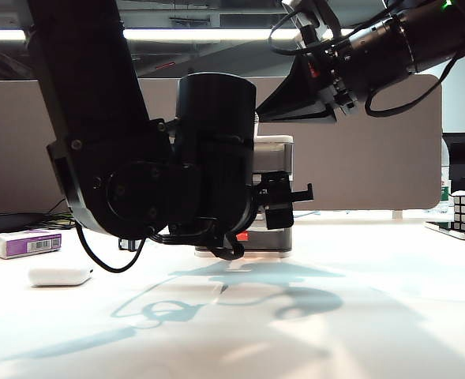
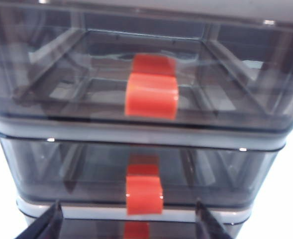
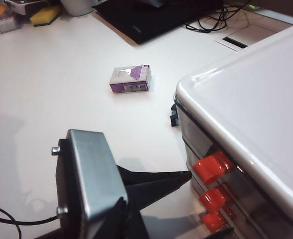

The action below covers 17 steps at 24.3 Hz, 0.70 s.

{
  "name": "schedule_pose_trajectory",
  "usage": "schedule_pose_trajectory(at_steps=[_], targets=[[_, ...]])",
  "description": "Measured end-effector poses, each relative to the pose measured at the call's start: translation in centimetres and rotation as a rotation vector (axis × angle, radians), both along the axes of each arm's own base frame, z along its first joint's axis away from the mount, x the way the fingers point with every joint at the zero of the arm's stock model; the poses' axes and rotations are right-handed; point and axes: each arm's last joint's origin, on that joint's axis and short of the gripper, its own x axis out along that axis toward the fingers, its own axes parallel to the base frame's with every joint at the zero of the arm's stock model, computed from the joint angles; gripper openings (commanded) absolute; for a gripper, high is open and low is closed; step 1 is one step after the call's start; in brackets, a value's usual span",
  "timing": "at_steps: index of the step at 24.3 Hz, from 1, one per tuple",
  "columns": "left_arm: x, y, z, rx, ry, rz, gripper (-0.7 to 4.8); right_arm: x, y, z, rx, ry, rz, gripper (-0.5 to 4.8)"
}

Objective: Open the second layer of the drawer on the table, pick up the transparent tape on the table and put it in, and finally close the drawer.

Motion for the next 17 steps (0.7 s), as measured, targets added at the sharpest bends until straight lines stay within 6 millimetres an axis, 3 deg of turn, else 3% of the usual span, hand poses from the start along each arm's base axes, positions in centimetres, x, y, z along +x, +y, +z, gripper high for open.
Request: schedule_pose_trajectory(at_steps=[6, 10, 17], targets=[[0.62, 0.54, -0.15, -0.034, 0.007, 0.014, 3.29, 0.0, 0.0, 0.01, 0.0, -0.001, 0.0, -0.05], [0.64, 0.46, -0.15, -0.036, 0.009, -0.021, 2.6, 0.0, 0.0, 0.01, 0.0, -0.001, 0.0, -0.05], [0.88, 0.47, -0.5, -0.041, 0.007, -0.027, 2.58, 0.01, -0.01, 0.01, -0.001, -0.004, 0.001, -0.05]])
